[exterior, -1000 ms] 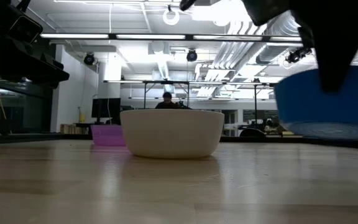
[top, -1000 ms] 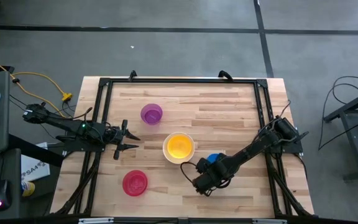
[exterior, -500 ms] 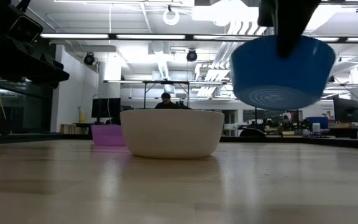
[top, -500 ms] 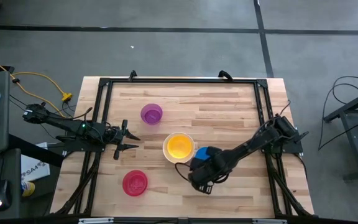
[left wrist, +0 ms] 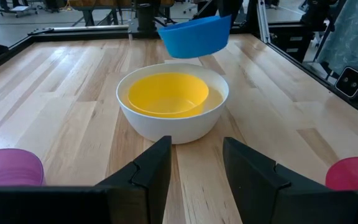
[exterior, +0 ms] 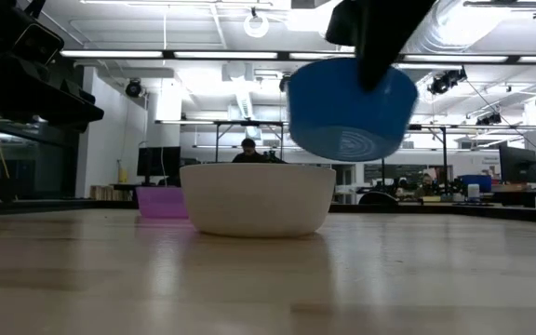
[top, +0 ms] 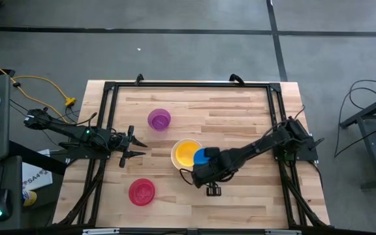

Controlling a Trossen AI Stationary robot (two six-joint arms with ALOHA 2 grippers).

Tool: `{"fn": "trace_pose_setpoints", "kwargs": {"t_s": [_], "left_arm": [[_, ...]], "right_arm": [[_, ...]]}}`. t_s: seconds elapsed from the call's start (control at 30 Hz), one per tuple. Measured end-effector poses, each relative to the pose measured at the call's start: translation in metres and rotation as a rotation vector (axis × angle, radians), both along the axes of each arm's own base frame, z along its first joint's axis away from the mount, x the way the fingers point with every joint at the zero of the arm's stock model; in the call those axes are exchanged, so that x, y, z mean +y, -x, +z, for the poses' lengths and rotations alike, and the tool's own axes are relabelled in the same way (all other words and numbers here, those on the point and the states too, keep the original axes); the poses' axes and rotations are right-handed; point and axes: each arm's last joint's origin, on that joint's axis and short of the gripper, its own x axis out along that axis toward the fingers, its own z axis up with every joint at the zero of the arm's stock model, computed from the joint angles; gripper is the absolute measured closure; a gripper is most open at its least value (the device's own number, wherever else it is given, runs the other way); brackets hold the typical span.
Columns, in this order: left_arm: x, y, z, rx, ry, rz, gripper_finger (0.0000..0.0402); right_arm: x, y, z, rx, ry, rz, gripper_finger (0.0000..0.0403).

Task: Nest bowls inside each other
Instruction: Stack the blue bowl on the yellow bowl

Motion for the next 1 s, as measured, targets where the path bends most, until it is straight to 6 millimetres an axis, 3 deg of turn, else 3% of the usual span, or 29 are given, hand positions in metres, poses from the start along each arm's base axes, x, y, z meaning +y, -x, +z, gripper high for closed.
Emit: {"fn": "trace_pose_setpoints", "kwargs": {"t_s": [0.4, 1.0], "left_arm": [[0.0, 0.0, 0.0, 0.0, 0.0, 0.0, 0.0256], [0.0, 0.0, 0.0, 0.002, -0.001, 0.0, 0.0256]], "right_arm": [[-0.029, -0.012, -0.002, 0.01, 0.025, 0.15, 0.04], [-0.036, -0.043, -0.016, 0.012, 0.079, 0.359, 0.04]]}}
